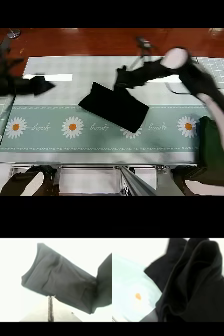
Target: Fold the shirts.
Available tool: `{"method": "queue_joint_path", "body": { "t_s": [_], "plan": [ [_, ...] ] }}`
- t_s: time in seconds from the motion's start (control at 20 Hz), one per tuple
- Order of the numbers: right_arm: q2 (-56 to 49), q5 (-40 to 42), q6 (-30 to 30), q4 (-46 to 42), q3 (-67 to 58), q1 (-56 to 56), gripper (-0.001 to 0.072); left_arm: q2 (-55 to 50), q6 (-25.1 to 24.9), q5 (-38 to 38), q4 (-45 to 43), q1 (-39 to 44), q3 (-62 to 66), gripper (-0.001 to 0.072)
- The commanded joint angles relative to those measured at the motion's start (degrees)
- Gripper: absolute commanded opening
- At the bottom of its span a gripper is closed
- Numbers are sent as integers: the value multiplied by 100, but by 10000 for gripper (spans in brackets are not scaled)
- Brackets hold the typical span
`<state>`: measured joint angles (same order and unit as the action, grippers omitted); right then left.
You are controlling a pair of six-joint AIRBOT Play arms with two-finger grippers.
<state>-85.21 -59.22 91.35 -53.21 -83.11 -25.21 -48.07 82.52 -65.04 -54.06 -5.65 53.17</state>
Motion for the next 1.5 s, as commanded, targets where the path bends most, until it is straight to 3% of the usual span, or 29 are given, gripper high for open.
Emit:
{"method": "queue_joint_path", "body": {
  "t_s": [0.0, 0.1, 0.15, 0.25, 0.45, 0.6, 0.7, 0.75, 0.85, 0.9, 0.95, 1.0, 1.05, 1.1, 1.2, 1.3, 1.45],
  "plan": [
    [-1720, -44, 133, 133, -1488, -647, 28, 2035, 136, 378, 256, -225, -2138, 34],
    [-2326, -85, 310, 138, -1926, -807, 30, 2629, 142, 450, 310, -225, -2798, 34],
    [-2527, -103, 354, 168, -2022, -855, 183, 2769, 201, 533, 308, -225, -2994, 34],
    [-2680, -450, 162, 662, -2153, -828, 638, 2776, 223, 866, 308, -225, -3191, 34],
    [-2223, -2205, -208, 632, -2835, -2, 633, 2358, 223, 1456, 313, -225, -3209, 34],
    [-916, -3447, -356, -496, -2841, 1106, 634, 2074, 221, 1410, 313, -225, -3211, 34],
    [361, -3224, -258, -2009, -1991, 1631, 634, 1996, 221, 1408, 313, -225, -3211, 34],
    [1137, -2758, 92, -2734, -1073, 1814, 634, 1985, 221, 1408, 317, -223, -3211, 34],
    [2664, -1394, 1110, -3491, 1368, 2085, 634, 1980, 219, 1408, 317, -223, -3211, 35],
    [3303, -656, 1792, -3438, 2627, 2210, 634, 1980, 219, 1408, 315, -219, -3211, 35],
    [3842, 160, 2546, -3038, 3880, 2304, 634, 1980, 219, 1408, 317, -219, -3211, 34],
    [4153, 955, 2931, -2234, 4887, 2345, 633, 1978, 219, 1410, 326, -219, -3211, 34],
    [4227, 1722, 2761, -942, 5742, 2310, 633, 1971, 219, 1421, 356, -219, -3211, 35],
    [4085, 2227, 1952, 442, 6308, 2212, 633, 1954, 219, 1440, 393, -219, -3211, 35],
    [3403, 2177, 420, 1980, 6542, 2052, 633, 1912, 219, 1526, 487, -219, -3211, 35],
    [2494, 1823, -533, 2747, 6284, 1963, 633, 1843, 214, 1593, 612, -219, -3211, 35],
    [1200, 1274, -1220, 3088, 5512, 1939, 633, 1788, 216, 1600, 621, -219, -3211, 35]
  ]
}}
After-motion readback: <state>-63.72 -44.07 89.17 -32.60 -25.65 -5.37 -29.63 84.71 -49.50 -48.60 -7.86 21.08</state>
